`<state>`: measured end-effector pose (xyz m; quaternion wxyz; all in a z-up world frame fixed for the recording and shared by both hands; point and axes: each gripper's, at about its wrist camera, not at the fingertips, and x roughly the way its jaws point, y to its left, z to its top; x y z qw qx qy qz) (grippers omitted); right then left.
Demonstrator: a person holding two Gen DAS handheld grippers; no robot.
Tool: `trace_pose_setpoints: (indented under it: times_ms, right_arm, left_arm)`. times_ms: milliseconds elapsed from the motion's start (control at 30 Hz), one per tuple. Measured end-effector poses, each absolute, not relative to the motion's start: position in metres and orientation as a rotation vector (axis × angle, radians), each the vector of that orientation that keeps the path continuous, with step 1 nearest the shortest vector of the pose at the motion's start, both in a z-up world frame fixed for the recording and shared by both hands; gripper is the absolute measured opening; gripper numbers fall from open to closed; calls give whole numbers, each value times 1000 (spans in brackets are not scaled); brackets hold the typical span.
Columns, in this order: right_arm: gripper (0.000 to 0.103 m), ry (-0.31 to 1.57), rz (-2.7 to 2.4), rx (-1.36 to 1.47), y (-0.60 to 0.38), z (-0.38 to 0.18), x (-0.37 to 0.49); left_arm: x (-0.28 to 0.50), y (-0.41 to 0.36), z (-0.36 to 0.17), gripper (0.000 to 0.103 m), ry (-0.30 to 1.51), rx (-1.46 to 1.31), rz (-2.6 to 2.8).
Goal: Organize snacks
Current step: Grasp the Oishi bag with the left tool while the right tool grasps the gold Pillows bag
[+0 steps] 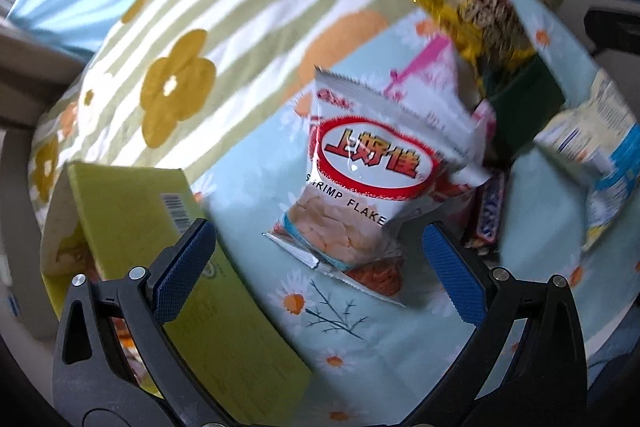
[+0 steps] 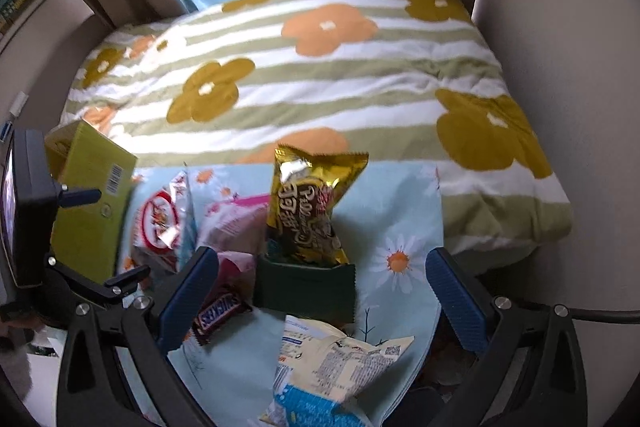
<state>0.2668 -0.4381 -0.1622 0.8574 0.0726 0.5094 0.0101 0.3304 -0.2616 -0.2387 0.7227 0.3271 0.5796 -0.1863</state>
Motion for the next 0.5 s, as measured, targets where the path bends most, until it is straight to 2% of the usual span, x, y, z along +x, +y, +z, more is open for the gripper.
trace_pose_setpoints:
  times_ms: [267, 333, 400, 500]
  right_arm:
    - [103, 1158, 24, 134, -437, -192, 285]
    - [103, 1176, 21, 132, -438, -197, 289]
    - [103, 1187, 16, 129, -438, -201, 293]
    - [103, 1202, 12, 130, -440, -206, 298]
  left_arm:
    - [343, -269, -267, 98, 1388, 763, -499]
    - [346, -269, -272, 90, 1406, 759, -510]
    - [348, -270, -278, 78, 1437, 745, -520]
    - [349, -271, -283, 75, 1444, 743, -520]
